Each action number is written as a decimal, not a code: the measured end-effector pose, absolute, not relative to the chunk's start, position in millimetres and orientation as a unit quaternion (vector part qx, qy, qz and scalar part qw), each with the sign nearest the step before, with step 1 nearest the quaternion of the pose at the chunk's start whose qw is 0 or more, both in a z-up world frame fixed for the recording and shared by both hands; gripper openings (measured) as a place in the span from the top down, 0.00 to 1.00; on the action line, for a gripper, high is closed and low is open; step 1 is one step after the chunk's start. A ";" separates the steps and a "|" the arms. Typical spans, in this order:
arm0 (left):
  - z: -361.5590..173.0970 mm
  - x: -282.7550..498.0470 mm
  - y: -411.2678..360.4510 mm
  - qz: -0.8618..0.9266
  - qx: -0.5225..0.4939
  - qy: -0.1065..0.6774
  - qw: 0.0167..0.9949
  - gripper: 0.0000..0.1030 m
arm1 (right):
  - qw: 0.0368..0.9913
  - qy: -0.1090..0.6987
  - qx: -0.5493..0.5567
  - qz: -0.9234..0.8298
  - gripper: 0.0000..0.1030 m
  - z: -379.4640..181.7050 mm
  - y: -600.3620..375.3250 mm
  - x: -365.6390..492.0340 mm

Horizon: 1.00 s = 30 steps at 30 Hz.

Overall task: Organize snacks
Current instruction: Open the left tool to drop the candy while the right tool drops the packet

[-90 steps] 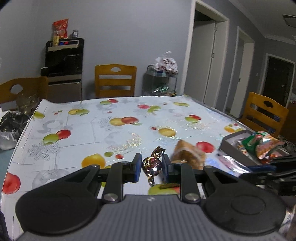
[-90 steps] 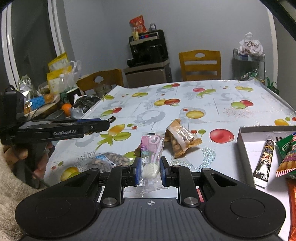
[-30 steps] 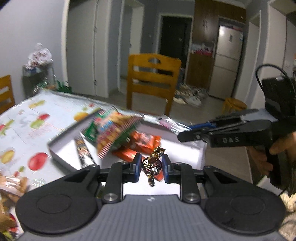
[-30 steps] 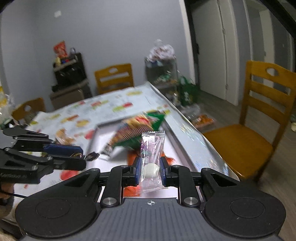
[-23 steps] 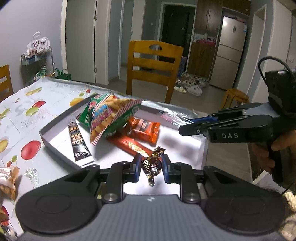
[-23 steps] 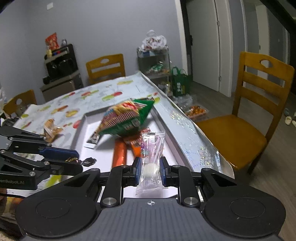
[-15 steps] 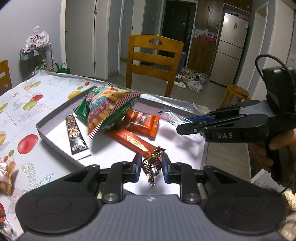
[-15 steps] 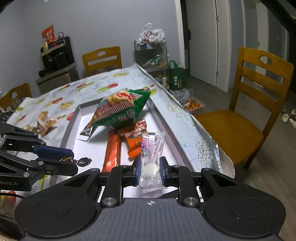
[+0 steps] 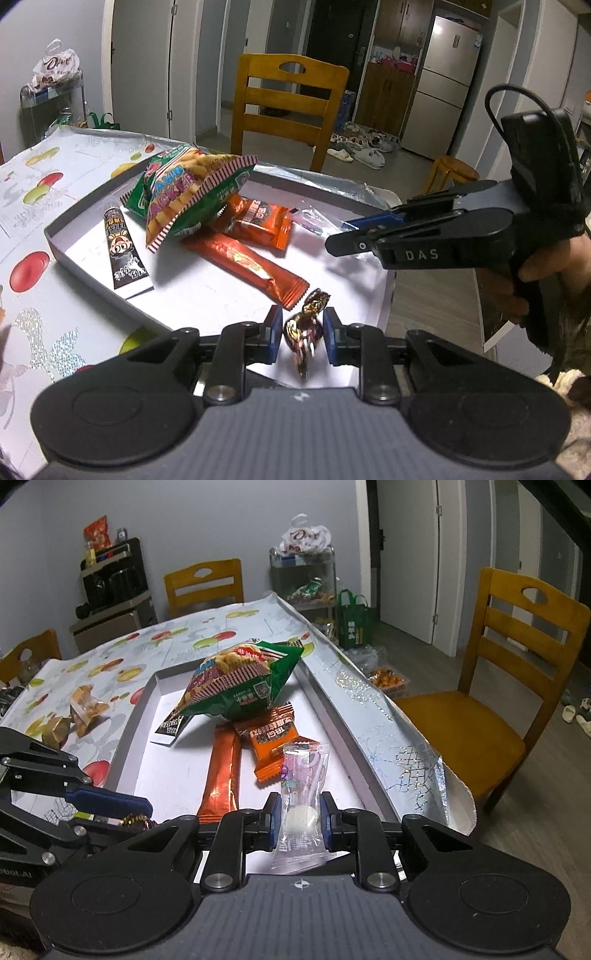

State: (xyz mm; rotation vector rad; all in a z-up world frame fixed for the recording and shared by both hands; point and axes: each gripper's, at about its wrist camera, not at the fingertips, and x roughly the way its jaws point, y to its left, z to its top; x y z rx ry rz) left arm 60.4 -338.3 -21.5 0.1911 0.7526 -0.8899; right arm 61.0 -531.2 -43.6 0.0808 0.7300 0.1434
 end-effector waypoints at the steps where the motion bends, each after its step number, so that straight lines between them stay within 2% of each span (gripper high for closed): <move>1: -21.1 59.1 -337.7 -0.419 0.091 0.353 0.832 0.80 | 0.930 0.357 0.039 0.070 0.76 -43.3 -530.5 61.5; 7: -18.8 56.4 -331.3 -0.416 0.087 0.346 0.836 0.79 | 0.929 0.361 0.036 0.071 0.76 -41.9 -525.8 63.6; 9: -17.7 56.4 -328.6 -0.414 0.083 0.345 0.838 0.78 | 0.930 0.360 0.035 0.072 0.76 -40.6 -524.4 63.9; 11: -15.5 55.3 -325.5 -0.412 0.080 0.343 0.841 0.71 | 0.930 0.359 0.034 0.073 0.74 -38.9 -522.7 64.0; 12: -14.7 55.0 -323.8 -0.411 0.079 0.340 0.842 0.69 | 0.930 0.357 0.035 0.072 0.71 -37.9 -522.2 64.1; 15: -11.0 53.0 -317.8 -0.405 0.077 0.330 0.849 0.53 | 0.932 0.353 0.038 0.075 0.63 -34.4 -520.5 64.0; 17: -7.9 51.6 -313.0 -0.400 0.073 0.321 0.855 0.38 | 0.933 0.349 0.037 0.080 0.60 -31.4 -517.5 63.7; 20: -3.3 50.3 -305.1 -0.395 0.065 0.310 0.862 0.31 | 0.936 0.340 0.037 0.085 0.42 -26.2 -512.6 62.6; 22: -0.8 49.3 -300.2 -0.392 0.061 0.305 0.866 0.25 | 0.938 0.332 0.044 0.086 0.25 -22.1 -511.4 61.7; 23: 0.6 48.6 -297.3 -0.389 0.059 0.302 0.868 0.20 | 0.940 0.327 0.050 0.087 0.23 -19.6 -511.1 61.4; 25: 3.4 47.3 -290.6 -0.384 0.053 0.294 0.873 0.16 | 0.942 0.321 0.057 0.086 0.16 -14.9 -509.0 62.2; 30: 10.8 43.3 -269.5 -0.369 0.043 0.280 0.885 0.13 | 0.943 0.316 0.058 0.090 0.12 -7.2 -500.1 63.4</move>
